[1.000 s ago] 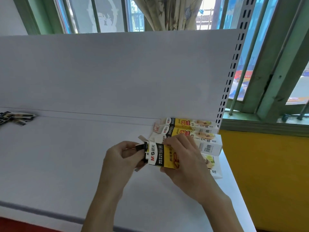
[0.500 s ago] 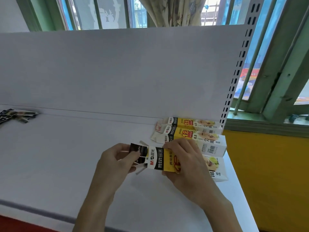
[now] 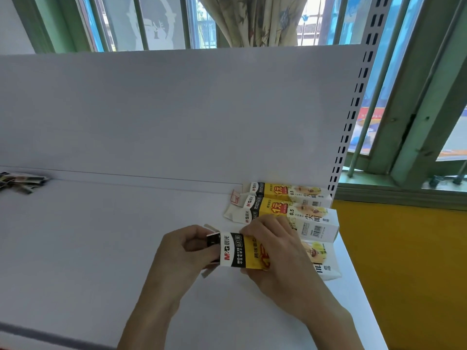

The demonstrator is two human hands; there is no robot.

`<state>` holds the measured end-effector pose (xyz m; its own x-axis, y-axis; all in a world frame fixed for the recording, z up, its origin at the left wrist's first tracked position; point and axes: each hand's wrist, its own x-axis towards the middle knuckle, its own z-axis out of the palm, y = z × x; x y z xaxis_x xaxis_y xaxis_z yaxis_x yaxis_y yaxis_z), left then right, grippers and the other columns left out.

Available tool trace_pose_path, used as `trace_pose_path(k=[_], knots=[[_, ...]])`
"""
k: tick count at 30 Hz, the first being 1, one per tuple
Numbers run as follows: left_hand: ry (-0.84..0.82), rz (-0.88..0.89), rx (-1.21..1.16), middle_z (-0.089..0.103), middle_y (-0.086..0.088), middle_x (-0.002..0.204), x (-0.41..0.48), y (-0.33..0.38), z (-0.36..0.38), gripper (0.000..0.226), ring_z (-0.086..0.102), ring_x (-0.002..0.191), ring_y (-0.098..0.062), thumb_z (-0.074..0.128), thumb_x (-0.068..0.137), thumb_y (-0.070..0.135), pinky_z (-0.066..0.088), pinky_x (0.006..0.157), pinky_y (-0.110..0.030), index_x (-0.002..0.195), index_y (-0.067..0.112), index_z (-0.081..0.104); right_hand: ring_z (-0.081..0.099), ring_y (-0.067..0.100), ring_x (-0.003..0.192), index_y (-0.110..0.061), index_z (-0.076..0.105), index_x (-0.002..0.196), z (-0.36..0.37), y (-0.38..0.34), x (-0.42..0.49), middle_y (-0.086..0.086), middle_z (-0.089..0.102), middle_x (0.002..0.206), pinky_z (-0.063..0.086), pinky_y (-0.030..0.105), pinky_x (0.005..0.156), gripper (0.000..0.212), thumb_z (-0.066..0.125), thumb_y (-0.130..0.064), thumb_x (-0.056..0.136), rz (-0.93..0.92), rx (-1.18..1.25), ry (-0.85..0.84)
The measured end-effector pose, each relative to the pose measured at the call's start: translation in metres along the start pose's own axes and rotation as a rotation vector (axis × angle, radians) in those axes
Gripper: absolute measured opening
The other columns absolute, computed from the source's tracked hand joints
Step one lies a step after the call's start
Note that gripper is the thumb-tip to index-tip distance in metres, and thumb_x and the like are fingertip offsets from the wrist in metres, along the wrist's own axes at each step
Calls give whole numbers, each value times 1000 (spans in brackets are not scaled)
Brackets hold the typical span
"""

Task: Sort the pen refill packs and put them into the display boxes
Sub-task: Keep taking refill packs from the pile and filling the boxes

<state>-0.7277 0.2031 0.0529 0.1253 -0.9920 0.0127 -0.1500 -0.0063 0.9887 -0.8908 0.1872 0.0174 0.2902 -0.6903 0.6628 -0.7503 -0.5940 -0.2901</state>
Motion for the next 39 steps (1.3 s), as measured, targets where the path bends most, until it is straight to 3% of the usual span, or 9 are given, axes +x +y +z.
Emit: trace_pose_path(k=[6,10,13,16,20,25,34,37,39], knots=[[-108,15,221,70,-1,62,8,0,7,18,61,54,-10,64,77,-4,49,54,-21,74,13,69,39,9,93,-28,48,100,0,2,-1,-11,54,101,41,21,75,56,80,-26,55,6,-2,-26],[-249,-165,-195,73,-12,87,3,-4,-4,24,70,75,-17,69,74,-2,54,62,-20,98,5,69,37,3,97,-30,50,102,-3,7,-3,-14,54,103,30,10,76,57,78,-28,53,49,25,-19],[-39,-85,-241,74,-7,85,0,-6,-12,26,70,75,-15,73,72,-3,55,63,-19,94,9,68,37,4,95,-31,50,102,1,6,-5,-15,53,102,29,10,76,62,84,-26,51,60,-30,-10],[266,192,104,71,14,70,-8,-1,-6,19,65,66,2,70,75,2,44,54,-3,73,20,69,38,6,94,-31,51,101,7,3,-6,-14,55,100,33,15,77,61,85,-25,51,70,-62,13],[177,239,241,69,17,64,-17,-3,10,22,64,64,7,72,74,7,44,58,-1,70,28,67,38,8,93,-30,51,102,9,5,-4,-12,55,99,39,23,77,64,83,-21,47,80,-66,17],[140,144,195,64,19,70,-11,-18,19,18,57,62,20,72,78,17,39,55,3,90,24,62,39,10,92,-29,50,101,9,3,-5,-11,55,97,42,24,75,68,85,-24,43,73,-94,0],[-105,81,87,72,12,91,4,-31,32,19,66,80,4,62,86,17,46,65,-7,95,31,54,42,10,91,-27,52,97,7,10,-6,-9,58,97,43,25,71,65,87,-26,42,126,-130,37],[-47,187,141,68,15,91,6,-33,39,20,65,80,3,65,84,19,46,63,-5,91,34,54,48,13,97,-31,56,101,2,11,-5,-10,60,99,47,39,73,66,86,-32,42,215,-187,-24],[74,232,167,65,18,87,10,-35,41,24,63,80,2,70,80,19,45,64,-3,87,35,54,46,20,115,-36,52,115,-7,8,-2,-11,53,116,39,52,91,67,81,-40,55,290,-306,-161]])
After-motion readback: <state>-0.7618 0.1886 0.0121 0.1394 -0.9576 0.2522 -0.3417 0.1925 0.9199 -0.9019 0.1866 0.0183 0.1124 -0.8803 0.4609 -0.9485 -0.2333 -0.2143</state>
